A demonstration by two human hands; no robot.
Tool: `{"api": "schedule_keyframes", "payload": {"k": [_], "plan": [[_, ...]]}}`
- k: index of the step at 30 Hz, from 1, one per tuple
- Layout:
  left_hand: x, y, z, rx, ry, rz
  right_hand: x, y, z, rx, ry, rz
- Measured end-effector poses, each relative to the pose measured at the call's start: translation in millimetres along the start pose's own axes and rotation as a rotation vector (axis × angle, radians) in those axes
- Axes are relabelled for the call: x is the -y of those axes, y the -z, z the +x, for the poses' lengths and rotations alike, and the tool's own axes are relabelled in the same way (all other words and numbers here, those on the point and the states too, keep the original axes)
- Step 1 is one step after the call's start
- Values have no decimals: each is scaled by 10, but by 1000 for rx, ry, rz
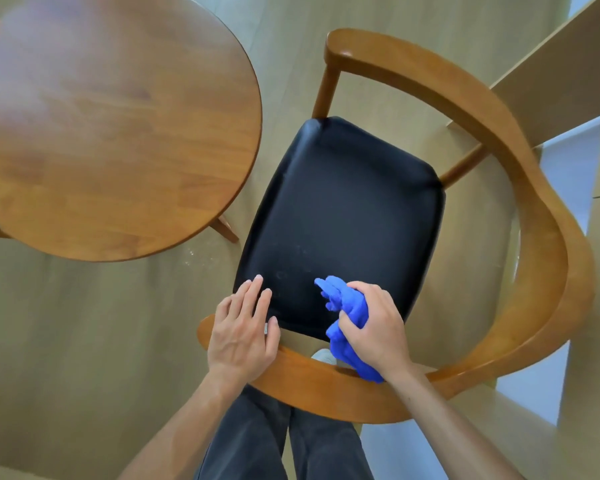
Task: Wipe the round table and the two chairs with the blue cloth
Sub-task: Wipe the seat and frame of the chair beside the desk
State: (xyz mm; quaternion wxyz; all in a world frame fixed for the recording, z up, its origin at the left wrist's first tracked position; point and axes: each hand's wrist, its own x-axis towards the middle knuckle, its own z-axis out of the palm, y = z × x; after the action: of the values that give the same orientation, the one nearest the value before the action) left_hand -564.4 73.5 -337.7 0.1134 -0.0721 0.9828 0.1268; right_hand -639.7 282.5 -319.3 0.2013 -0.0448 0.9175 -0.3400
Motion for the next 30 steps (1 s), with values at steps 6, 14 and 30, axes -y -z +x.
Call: {"api": "schedule_keyframes", "payload": {"k": [6, 14, 30], "plan": [[8, 45, 32, 58, -1, -31, 174, -120, 465, -30, -76, -36], [-128, 91, 366, 149, 107, -120, 15, -664, 1014, -91, 303, -317], [538, -829, 2132, 276, 184, -431, -703, -1618, 703, 133, 964, -538]]}}
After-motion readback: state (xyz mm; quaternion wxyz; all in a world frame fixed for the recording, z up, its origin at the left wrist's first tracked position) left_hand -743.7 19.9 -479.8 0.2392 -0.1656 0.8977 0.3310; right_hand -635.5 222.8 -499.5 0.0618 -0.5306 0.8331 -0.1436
